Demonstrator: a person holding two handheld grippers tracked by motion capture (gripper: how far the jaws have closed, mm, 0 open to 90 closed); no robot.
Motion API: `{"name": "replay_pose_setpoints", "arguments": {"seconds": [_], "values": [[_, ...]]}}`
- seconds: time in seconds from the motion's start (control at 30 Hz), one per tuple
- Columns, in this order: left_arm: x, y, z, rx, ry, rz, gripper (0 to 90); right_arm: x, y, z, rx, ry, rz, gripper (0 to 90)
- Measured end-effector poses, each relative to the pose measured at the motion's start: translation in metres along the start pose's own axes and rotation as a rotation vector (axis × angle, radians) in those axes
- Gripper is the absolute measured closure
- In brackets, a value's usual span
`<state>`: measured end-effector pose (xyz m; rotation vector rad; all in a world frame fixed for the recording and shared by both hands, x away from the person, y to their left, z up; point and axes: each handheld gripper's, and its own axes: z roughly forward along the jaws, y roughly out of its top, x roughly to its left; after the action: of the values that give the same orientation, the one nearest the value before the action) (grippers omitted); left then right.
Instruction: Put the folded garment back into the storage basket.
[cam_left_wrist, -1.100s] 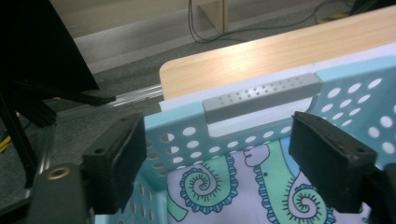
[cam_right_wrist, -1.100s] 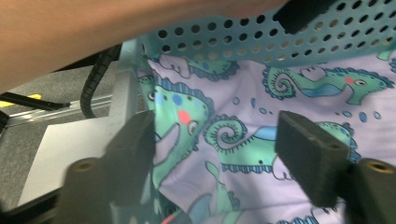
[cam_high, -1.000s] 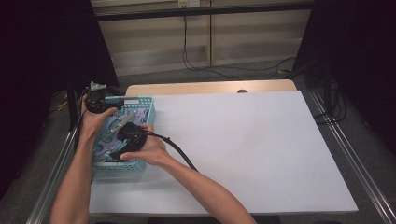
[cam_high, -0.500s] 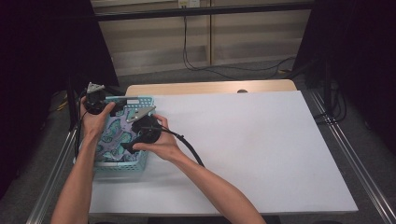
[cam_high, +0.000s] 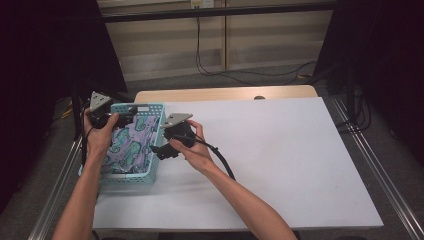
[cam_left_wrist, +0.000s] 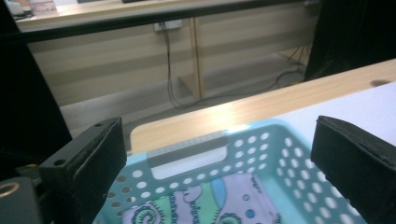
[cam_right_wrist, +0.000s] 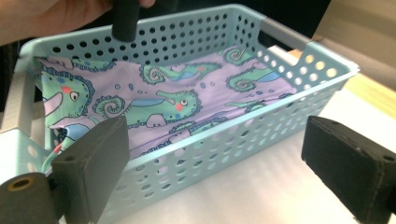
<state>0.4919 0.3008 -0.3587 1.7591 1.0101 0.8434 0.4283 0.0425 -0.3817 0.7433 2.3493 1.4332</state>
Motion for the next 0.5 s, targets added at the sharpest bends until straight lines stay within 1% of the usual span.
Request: {"name": "replay_pose_setpoints", "arguments": {"seconds": [0.03, 0.07, 0.1, 0.13, 0.17, 0.2, 0.23, 0.27, 0.3, 0.33, 0.37, 0.4, 0.43, 0.47, 0.5], "values": [[0.000, 0.000, -0.002, 0.025, -0.023, 0.013, 3.5, -0.001, -0.001, -0.003, -0.014, 0.002, 0.010, 5.6], [-0.007, 0.000, 0.000, -0.021, -0.019, -0.061, 3.4, -0.002, -0.002, -0.005, -0.020, -0.001, 0.008, 4.8], [-0.006, 0.000, -0.002, -0.001, -0.001, -0.026, 3.4, -0.002, -0.004, -0.007, -0.026, -0.013, 0.013, 4.6], [-0.008, 0.000, -0.003, 0.003, -0.006, -0.032, 3.5, -0.003, -0.006, -0.009, -0.032, -0.022, 0.012, 4.8], [-0.012, 0.000, -0.003, -0.033, -0.002, -0.054, 3.4, -0.004, -0.008, -0.011, -0.036, -0.029, 0.011, 4.5], [-0.014, -0.001, -0.005, -0.039, -0.017, -0.045, 3.4, -0.005, -0.011, -0.013, -0.042, -0.036, 0.018, 4.4], [-0.018, -0.001, -0.005, -0.043, -0.017, -0.040, 3.5, -0.006, -0.013, -0.015, -0.042, -0.045, 0.018, 4.1], [-0.021, -0.001, -0.006, -0.041, -0.024, -0.037, 3.4, -0.007, -0.015, -0.017, -0.045, -0.060, 0.018, 4.1], [-0.024, -0.001, -0.008, -0.040, -0.031, -0.030, 3.6, -0.008, -0.017, -0.019, -0.057, -0.077, 0.029, 4.7], [-0.027, 0.000, -0.010, -0.064, -0.024, -0.019, 4.1, -0.011, -0.019, -0.022, -0.071, -0.081, 0.035, 4.6], [-0.026, 0.001, -0.013, -0.041, -0.036, 0.011, 4.5, -0.012, -0.022, -0.026, -0.084, -0.093, 0.043, 4.4], [-0.029, 0.001, -0.014, -0.054, -0.038, -0.013, 4.5, -0.013, -0.023, -0.029, -0.088, -0.101, 0.046, 4.5], [-0.032, 0.001, -0.017, -0.057, -0.039, -0.025, 4.5, -0.014, -0.025, -0.032, -0.095, -0.102, 0.047, 4.4], [-0.035, 0.001, -0.019, -0.055, -0.036, -0.019, 4.5, -0.015, -0.027, -0.036, -0.097, -0.113, 0.051, 4.5], [-0.036, 0.000, -0.022, -0.048, -0.037, -0.004, 4.5, -0.017, -0.028, -0.038, -0.100, -0.120, 0.060, 4.4]]}}
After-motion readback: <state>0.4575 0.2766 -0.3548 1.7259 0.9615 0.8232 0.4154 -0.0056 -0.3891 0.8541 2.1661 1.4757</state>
